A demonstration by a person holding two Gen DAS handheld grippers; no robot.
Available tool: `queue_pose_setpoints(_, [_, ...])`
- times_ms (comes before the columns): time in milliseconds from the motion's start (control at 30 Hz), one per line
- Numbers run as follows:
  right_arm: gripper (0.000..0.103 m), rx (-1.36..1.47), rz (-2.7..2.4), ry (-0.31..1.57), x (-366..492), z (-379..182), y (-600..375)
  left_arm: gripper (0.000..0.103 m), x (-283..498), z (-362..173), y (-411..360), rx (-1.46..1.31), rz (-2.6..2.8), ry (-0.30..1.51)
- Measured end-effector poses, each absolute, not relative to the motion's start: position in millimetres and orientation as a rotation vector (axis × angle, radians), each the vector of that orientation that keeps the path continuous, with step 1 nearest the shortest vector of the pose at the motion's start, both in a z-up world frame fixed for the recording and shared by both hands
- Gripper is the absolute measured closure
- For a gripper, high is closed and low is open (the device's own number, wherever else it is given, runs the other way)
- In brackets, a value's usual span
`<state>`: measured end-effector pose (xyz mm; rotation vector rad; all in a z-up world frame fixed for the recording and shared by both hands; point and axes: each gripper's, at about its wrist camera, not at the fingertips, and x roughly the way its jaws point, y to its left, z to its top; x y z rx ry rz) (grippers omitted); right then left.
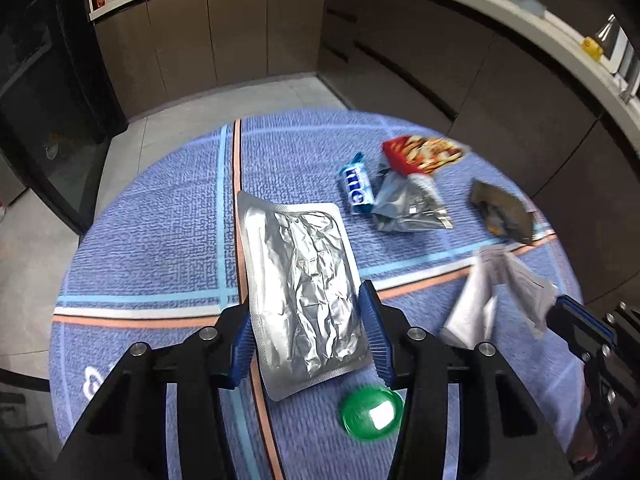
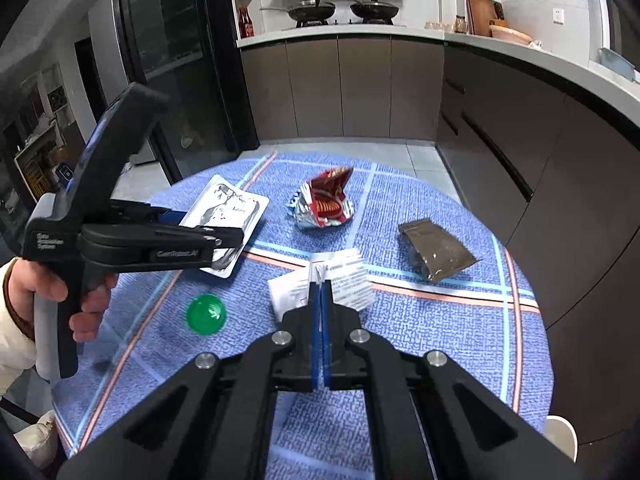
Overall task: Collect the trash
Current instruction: 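Carry the foil pack and white paper over the white bin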
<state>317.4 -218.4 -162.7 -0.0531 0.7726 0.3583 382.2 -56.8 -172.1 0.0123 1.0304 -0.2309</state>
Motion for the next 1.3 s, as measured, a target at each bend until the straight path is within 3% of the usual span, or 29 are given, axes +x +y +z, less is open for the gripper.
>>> queue_pose_setpoints(33, [0.101, -0.051, 0.359, 0.763, 314.3, -157.8, -219.3, 0.094, 379.5, -167.0, -54.0, -0.017, -0.255, 1.033])
queue_pose_setpoints(667, [0.101, -0.036, 0.301, 0.591, 230.5, -84.8, -248.5, 0.094, 307.2, -80.8, -72.2, -0.063, -0.422, 0.894])
queue_pose_setpoints(967, [0.101, -0.022, 0.19, 0.527, 172.4, -62.7, -301.0, 0.094, 273.4, -46.1, -140.4, -0.019, -0.574, 0.827])
queue_pose_setpoints(1300, [0.101, 0.02, 0.033, 0.552, 120.1, -78.7, -381.1, 0.094, 250.5, -59.0, -242.6, 0.043, -0.754, 0.856])
